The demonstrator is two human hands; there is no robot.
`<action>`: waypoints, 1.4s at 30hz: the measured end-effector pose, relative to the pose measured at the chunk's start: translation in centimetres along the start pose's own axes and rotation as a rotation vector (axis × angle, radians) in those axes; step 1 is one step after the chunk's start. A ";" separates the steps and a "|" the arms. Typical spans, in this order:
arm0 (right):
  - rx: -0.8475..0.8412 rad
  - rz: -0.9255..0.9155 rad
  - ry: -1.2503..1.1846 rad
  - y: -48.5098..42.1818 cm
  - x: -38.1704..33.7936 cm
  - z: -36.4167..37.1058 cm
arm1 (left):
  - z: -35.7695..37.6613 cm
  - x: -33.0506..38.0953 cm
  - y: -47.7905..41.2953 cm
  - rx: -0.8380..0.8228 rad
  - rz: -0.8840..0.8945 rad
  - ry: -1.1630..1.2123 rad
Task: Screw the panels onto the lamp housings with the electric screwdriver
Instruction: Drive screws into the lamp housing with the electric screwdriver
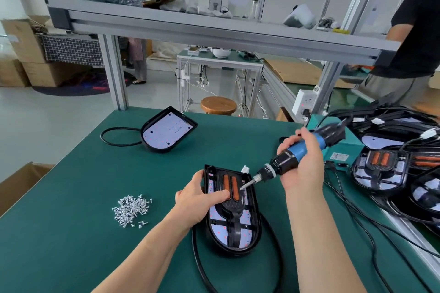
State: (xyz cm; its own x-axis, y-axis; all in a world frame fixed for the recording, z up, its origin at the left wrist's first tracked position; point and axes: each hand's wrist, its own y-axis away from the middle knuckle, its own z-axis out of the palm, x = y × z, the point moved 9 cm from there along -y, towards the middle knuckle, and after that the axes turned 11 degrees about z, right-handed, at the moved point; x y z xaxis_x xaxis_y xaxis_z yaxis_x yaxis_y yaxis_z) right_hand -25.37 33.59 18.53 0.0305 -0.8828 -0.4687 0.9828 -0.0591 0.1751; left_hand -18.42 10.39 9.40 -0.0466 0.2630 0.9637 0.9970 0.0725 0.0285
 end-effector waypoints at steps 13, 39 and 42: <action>0.008 0.282 -0.268 -3.2 6.4 -6.4 | -0.3 0.7 0.6 -0.008 0.041 -0.001; 0.012 0.287 -0.238 -3.8 7.0 -6.5 | -13.6 -0.6 2.0 0.230 -0.073 -1.032; 0.008 0.278 -0.234 -3.7 6.9 -6.5 | -13.3 -0.5 2.0 0.239 -0.044 -1.022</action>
State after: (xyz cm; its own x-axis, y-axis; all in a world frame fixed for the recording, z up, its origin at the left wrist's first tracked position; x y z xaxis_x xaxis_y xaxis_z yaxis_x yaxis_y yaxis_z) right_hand -27.61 30.75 8.98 0.2533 -0.9483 -0.1911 0.9411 0.1958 0.2755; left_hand -15.58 -2.36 12.45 -0.2236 0.9343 0.2775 0.9601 0.2602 -0.1028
